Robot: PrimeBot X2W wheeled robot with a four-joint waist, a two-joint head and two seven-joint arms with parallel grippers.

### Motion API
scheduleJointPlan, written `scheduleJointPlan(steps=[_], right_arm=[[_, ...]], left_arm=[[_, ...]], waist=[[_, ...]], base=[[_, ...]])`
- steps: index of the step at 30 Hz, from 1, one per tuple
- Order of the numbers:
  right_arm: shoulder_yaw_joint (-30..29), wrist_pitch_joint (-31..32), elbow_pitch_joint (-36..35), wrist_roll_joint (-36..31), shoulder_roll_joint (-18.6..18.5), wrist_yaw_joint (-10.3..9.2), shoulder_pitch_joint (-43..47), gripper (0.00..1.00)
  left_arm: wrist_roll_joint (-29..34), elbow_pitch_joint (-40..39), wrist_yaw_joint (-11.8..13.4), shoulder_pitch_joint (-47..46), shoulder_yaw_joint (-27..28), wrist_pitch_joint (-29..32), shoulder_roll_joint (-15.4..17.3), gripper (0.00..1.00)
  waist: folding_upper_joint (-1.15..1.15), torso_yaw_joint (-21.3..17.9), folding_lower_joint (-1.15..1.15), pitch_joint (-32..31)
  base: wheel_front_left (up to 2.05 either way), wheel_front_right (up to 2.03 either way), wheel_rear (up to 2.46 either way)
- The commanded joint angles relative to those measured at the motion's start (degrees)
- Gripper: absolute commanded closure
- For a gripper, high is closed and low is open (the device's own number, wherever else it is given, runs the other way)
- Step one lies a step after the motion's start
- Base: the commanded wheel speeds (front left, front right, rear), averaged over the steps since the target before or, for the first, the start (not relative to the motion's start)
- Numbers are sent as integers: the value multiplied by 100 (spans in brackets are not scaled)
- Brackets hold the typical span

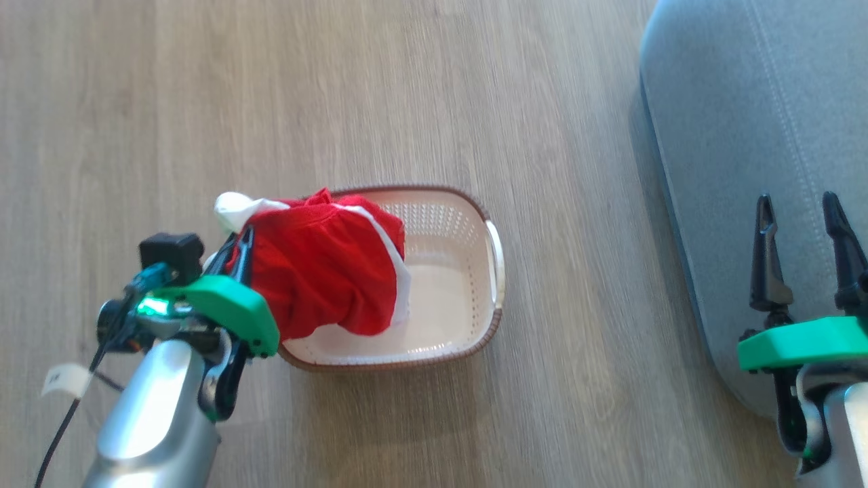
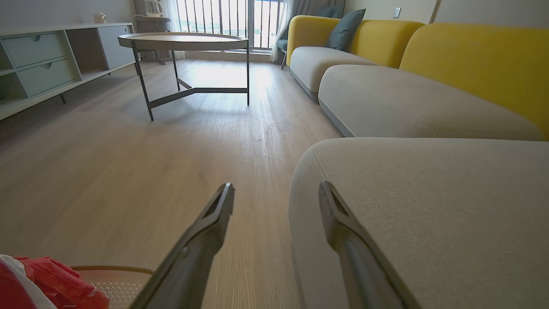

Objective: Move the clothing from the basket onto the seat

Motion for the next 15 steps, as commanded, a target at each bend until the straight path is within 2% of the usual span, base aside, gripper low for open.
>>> scheduleJointPlan(steps=[1,15], right_arm=[[69,-28,-149,24,-157,40,41,0],[174,-28,-27,76,-328,40,365,0]], left_arm=[[-40,-266,48,-60,248,-7,216,100],[-247,-1875,480,948,492,295,472,100]], waist=[[0,92,1,-182],[0,192,1,-914]], base=[[0,0,0],[0,0,0]])
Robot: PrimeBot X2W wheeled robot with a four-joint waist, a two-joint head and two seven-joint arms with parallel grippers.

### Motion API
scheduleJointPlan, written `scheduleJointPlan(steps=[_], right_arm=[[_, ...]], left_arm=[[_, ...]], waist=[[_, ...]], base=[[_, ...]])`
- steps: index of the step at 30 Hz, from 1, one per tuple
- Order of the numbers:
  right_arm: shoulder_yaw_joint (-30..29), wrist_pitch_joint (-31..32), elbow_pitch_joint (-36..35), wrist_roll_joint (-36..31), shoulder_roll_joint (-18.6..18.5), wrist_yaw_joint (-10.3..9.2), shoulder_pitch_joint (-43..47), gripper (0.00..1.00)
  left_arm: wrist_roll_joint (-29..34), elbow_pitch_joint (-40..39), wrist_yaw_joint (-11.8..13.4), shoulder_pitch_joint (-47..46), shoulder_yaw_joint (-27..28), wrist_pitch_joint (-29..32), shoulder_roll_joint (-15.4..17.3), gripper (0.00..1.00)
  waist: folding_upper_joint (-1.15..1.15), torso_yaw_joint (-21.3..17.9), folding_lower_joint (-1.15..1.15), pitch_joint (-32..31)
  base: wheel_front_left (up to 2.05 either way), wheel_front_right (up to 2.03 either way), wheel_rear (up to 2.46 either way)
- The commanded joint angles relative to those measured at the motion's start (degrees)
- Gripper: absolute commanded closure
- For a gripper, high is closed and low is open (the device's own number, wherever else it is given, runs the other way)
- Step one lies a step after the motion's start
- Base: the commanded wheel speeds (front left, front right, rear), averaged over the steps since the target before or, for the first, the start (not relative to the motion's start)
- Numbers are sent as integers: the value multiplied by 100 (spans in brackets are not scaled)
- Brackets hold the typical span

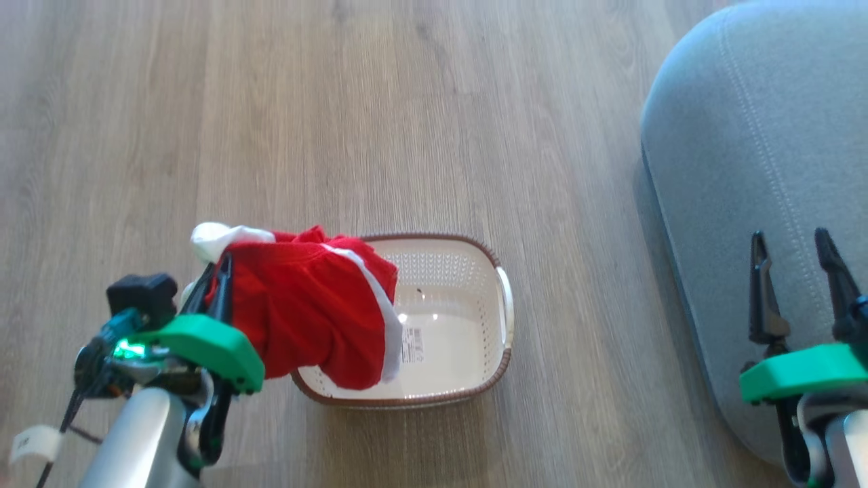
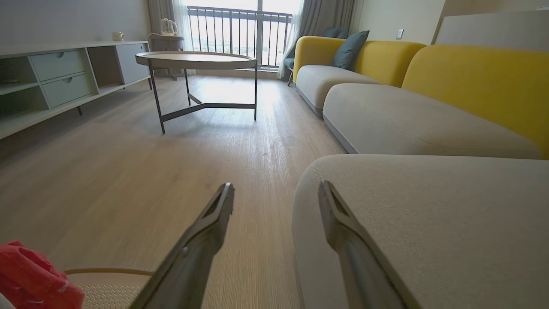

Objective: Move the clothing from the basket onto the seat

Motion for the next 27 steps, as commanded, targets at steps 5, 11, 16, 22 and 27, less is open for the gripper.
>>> scheduleJointPlan(steps=[5,11,16,22,27], right_arm=[[170,-28,-110,67,-208,40,123,0],[218,-28,-83,80,-260,40,218,0],[242,-28,-67,88,-256,40,234,0],[296,-28,-55,90,-244,40,220,0],[316,-28,-37,91,-254,40,214,0]], left_arm=[[-93,-625,162,182,393,76,325,100],[-115,-1081,357,487,535,203,473,100],[-129,-1346,447,560,590,310,554,100],[-109,-1513,503,585,568,419,614,100],[-116,-1523,513,609,574,437,666,100]], waist=[[0,-40,1,-298],[0,-44,1,-461],[0,-16,1,-530],[0,14,1,-554],[0,26,1,-580]], base=[[0,0,0],[0,0,0],[0,0,0],[0,0,0],[0,0,0]])
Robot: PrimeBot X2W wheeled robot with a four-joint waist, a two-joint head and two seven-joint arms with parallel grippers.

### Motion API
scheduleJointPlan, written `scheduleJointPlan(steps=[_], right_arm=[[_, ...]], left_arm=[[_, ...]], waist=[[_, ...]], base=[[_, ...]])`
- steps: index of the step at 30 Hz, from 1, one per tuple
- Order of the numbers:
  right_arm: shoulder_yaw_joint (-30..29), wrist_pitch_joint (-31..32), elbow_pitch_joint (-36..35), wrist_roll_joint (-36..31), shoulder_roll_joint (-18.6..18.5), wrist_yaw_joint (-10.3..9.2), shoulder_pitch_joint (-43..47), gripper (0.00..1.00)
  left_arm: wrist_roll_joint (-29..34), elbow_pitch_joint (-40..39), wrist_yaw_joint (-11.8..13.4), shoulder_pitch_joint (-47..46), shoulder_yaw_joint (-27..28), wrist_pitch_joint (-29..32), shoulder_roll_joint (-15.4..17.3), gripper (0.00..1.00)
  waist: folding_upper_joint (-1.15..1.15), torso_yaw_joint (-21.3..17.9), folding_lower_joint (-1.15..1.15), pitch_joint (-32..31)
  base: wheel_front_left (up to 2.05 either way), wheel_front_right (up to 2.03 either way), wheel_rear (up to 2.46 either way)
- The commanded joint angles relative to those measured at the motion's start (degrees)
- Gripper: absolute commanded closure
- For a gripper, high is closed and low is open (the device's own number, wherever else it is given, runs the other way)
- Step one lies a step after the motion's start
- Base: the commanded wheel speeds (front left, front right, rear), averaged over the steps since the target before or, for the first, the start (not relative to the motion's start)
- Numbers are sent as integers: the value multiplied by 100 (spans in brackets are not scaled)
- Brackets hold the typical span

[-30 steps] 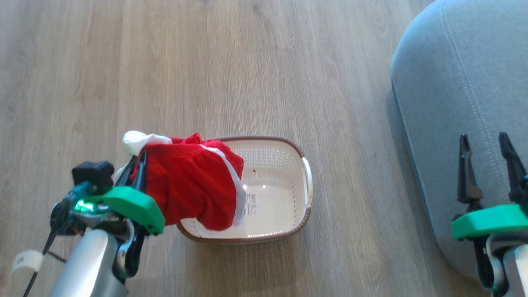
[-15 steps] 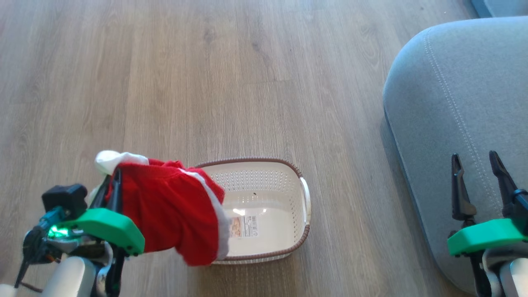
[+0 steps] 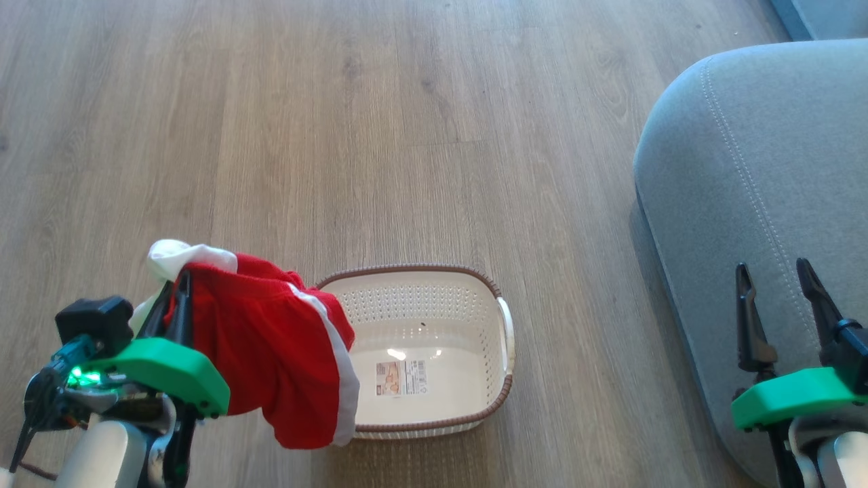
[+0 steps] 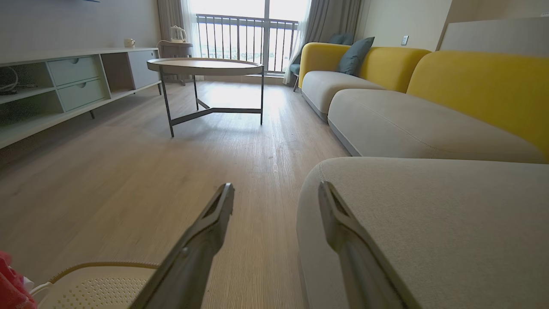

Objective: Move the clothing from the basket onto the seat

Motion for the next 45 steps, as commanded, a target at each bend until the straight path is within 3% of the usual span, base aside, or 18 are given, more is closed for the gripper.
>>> scheduleJointPlan(steps=[1,17,23,34,45], right_arm=[[111,-28,-150,9,-157,40,-90,0],[173,-28,-140,16,-243,40,-169,0],[522,-28,-146,-2,-349,40,-367,0],[2224,-28,72,339,-824,40,-1496,0],[4533,-28,325,972,-965,40,-2935,0]], left_arm=[[-8,-220,55,-207,264,-11,205,100],[-21,-169,67,-295,184,-33,220,100],[16,-243,18,-410,70,-21,222,100],[240,-404,-213,-880,-445,236,218,100],[436,-125,-566,-1540,-1218,346,-202,100]], waist=[[0,1,0,-8],[0,-24,0,24],[0,-25,0,18],[0,93,0,32],[0,327,0,60]], base=[[0,0,0],[0,0,0],[0,0,0],[0,0,0],[0,0,0]])
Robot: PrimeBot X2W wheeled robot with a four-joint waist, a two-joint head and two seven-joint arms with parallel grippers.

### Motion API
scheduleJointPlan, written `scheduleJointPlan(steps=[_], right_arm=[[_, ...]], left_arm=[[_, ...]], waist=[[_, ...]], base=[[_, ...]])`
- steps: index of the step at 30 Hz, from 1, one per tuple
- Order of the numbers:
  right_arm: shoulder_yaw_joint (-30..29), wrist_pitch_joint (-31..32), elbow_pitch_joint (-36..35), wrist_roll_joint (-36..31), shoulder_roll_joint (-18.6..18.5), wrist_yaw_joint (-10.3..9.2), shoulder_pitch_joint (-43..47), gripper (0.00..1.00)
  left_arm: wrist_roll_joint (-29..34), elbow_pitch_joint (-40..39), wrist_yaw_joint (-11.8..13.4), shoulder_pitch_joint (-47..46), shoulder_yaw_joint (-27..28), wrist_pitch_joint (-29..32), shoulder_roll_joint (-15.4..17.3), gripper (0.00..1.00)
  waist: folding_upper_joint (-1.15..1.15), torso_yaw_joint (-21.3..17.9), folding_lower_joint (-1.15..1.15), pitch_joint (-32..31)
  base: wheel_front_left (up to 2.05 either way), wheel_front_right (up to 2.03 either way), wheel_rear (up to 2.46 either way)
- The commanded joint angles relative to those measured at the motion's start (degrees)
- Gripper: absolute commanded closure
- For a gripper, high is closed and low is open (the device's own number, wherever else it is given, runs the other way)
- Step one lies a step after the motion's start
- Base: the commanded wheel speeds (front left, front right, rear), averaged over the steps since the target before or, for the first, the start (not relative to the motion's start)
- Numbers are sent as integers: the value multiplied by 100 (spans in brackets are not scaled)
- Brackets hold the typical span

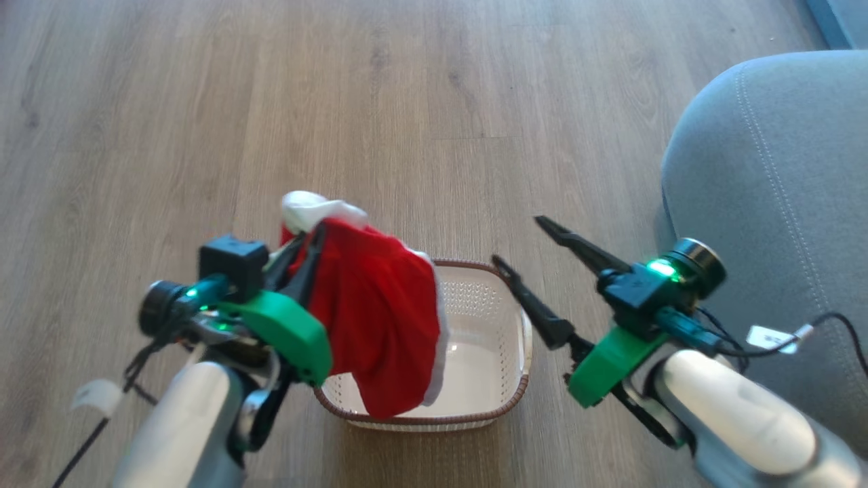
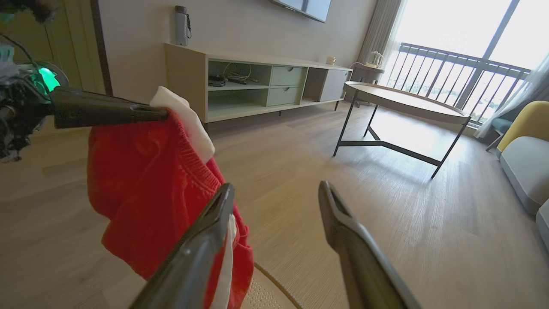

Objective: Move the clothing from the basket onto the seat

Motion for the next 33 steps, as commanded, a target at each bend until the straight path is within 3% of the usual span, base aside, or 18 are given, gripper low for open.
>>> scheduleJointPlan(steps=[1,17,33], right_arm=[[158,-28,-94,86,-77,40,-254,0],[1287,-28,308,555,104,40,-1009,0],[1336,-28,374,650,-63,40,-1037,0]], left_arm=[[82,-160,-57,-453,140,-9,-4,100],[340,131,-418,-889,-794,-27,-582,100],[354,-409,-628,-793,-1261,153,-478,100]], waist=[[0,27,0,9],[0,80,0,62],[0,7,0,32]], base=[[0,0,0],[0,0,0],[0,0,0]])
